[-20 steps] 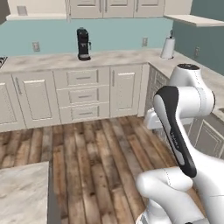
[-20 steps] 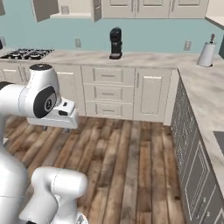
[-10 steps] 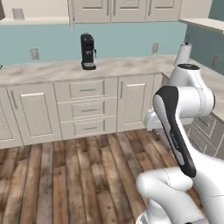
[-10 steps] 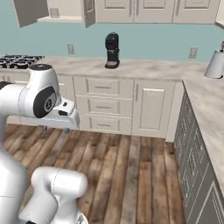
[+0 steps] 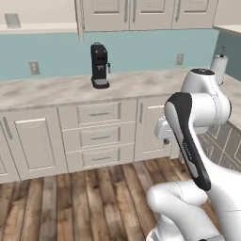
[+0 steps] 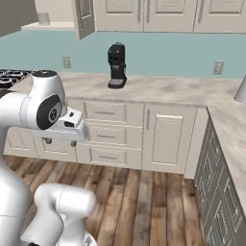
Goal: There is a bowl on the dining counter. Grab a lemon wedge from the fridge and place it in the bowl. Then get the liquor bottle and glass cup from the cabinet and place them next to the bowl.
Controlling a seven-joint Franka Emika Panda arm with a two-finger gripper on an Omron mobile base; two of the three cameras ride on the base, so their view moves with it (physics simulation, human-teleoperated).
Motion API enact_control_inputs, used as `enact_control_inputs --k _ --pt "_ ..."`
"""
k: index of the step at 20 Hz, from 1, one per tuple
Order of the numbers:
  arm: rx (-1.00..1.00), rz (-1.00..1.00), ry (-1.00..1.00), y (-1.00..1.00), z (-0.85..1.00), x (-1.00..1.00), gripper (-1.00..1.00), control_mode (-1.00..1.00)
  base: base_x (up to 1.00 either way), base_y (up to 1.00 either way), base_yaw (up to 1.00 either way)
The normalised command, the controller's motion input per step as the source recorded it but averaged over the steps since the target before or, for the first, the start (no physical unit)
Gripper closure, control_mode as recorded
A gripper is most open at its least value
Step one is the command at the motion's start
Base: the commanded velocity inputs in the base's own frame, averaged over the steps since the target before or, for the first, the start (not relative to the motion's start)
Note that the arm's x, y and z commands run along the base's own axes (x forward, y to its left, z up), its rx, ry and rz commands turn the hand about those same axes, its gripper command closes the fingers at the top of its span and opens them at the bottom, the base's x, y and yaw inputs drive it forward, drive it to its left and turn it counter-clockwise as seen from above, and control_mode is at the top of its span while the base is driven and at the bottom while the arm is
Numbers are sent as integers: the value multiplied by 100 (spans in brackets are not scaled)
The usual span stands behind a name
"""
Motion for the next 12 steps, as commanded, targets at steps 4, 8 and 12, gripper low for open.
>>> enact_control_inputs --k 4,8,12 --pt "0 0 0 0 0 0 -100 100 100 30 0" --pt "0 0 0 0 0 0 -100 100 88 49 0" --pt "0 0 0 0 0 0 -100 100 48 76 0"
